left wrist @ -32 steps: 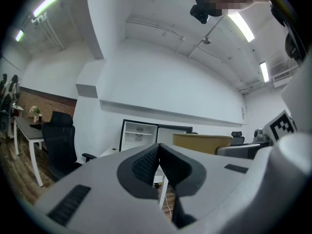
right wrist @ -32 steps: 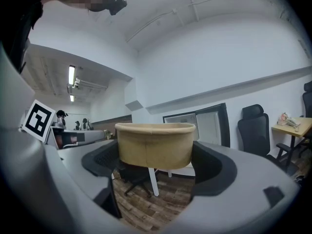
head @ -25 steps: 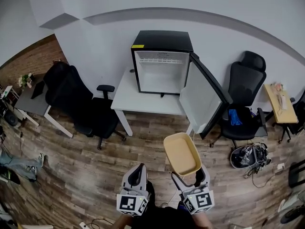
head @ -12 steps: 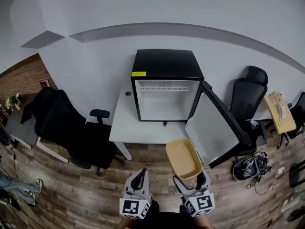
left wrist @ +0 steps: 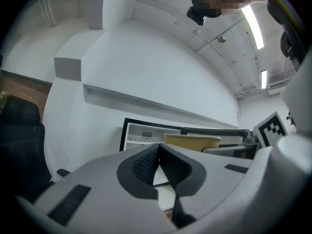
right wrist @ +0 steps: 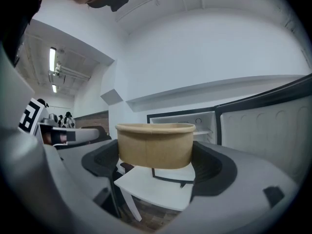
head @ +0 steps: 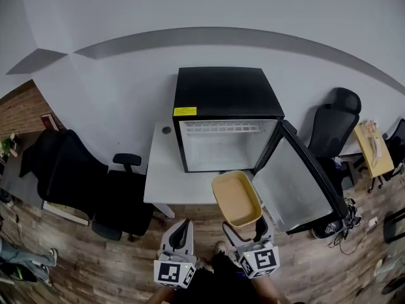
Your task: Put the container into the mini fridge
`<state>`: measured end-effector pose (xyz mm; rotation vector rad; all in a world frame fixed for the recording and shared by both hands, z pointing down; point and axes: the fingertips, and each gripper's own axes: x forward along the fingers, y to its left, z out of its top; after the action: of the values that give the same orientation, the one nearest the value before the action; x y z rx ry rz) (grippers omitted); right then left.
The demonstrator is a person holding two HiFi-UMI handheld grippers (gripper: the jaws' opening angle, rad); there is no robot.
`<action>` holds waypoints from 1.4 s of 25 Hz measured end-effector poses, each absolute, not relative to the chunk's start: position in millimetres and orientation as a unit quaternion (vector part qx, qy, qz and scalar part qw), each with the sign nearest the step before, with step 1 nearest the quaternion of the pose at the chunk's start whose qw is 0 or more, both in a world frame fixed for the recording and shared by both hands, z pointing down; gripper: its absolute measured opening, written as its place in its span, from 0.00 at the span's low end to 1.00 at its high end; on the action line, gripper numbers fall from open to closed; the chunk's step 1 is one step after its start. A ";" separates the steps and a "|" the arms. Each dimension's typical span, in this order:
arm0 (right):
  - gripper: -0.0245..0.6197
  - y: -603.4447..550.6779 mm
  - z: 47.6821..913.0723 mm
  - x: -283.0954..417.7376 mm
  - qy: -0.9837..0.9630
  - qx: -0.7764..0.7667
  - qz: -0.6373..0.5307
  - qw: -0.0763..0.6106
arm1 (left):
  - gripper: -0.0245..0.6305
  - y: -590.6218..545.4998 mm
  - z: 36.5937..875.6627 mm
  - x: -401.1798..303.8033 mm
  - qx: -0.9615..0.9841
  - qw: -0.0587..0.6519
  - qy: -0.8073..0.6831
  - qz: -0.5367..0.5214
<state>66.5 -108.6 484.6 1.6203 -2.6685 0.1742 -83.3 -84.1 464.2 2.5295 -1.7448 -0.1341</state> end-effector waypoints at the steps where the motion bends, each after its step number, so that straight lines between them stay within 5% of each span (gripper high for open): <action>1: 0.80 -120.7 485.0 64.4 -0.854 0.518 0.055 0.006 | 0.05 -93.2 464.3 -84.7 0.821 0.031 -0.568 -0.043; 35: 0.80 -409.0 518.8 1.7 -0.819 0.569 0.051 0.049 | 0.05 -305.0 446.6 -137.4 0.837 0.028 -0.544 -0.055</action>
<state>1.7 -409.0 518.8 1.7348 -2.4970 0.1569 -137.4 -305.0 446.6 2.5841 -1.6795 -0.1695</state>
